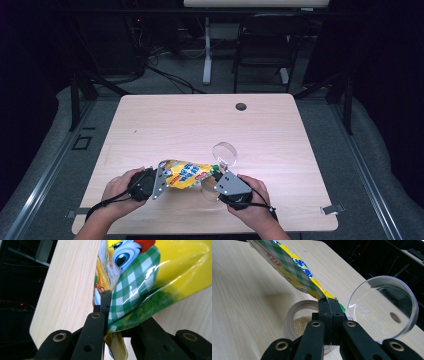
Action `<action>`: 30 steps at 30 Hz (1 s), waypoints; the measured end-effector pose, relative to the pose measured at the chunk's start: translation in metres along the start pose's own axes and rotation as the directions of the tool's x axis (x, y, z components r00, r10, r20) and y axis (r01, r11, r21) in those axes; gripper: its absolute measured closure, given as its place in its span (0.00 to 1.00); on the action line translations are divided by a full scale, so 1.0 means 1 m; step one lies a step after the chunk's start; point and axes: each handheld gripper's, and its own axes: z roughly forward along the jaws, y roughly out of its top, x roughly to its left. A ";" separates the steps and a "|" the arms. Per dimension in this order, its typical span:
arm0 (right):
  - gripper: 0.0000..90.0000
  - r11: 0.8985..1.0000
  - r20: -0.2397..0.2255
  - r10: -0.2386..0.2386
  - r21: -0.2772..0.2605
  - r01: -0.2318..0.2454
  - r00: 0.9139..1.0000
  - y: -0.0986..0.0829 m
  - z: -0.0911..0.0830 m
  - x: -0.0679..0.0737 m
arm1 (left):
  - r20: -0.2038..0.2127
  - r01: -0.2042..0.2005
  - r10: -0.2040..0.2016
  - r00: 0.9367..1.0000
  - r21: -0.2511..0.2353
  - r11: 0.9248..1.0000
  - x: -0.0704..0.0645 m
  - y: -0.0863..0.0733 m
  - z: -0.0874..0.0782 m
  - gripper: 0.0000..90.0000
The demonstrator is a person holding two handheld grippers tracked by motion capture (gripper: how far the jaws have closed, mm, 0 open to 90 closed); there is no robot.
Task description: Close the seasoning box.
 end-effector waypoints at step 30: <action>1.00 1.000 0.010 -0.008 -0.029 0.008 1.000 0.000 -0.001 0.002 | 0.083 0.098 -0.096 0.992 -0.016 0.995 -0.009 -0.007 0.014 0.94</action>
